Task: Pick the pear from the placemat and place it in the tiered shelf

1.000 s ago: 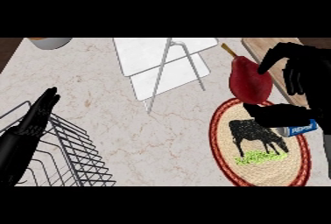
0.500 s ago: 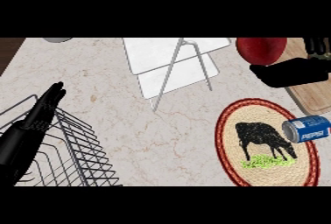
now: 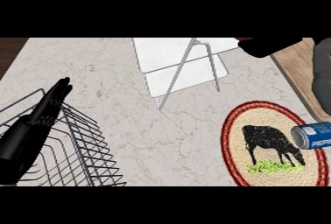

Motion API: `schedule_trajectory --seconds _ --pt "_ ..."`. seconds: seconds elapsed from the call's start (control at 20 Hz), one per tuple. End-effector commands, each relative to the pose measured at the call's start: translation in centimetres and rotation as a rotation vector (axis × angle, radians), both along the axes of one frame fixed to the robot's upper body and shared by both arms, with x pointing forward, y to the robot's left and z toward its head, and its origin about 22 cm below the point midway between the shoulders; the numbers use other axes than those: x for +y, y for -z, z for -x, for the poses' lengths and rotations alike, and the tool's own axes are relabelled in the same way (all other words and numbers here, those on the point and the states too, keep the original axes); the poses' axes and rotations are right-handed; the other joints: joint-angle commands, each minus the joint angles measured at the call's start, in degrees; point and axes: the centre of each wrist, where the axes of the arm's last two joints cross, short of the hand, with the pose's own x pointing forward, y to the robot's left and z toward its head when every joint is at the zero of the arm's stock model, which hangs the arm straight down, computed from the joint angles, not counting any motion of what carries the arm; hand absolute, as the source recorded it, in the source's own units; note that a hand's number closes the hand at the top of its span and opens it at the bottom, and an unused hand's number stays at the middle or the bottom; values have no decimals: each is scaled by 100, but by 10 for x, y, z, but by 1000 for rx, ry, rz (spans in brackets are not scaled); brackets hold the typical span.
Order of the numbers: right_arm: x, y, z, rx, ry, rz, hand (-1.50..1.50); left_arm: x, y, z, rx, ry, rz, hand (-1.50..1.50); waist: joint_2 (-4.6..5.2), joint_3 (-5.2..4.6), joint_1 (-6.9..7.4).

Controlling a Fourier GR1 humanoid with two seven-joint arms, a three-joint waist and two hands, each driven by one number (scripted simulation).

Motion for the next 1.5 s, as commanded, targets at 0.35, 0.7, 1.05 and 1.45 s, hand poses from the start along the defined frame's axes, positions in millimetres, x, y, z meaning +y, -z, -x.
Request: schedule_trajectory --seconds 0.35,0.7,1.05,1.45 --pt "42 24 -48 149 -56 67 150 1 61 6 257 -50 -32 0 193 -240 114" --pt "38 41 -70 305 -135 -503 -150 -2 56 12 265 -47 -4 0 276 -194 172" --pt "49 41 -80 229 -219 -847 -150 -1 64 14 275 -57 -14 0 202 -212 86" --pt "9 29 -90 -138 -59 -965 -150 10 69 17 301 -107 -20 0 104 -223 -184"
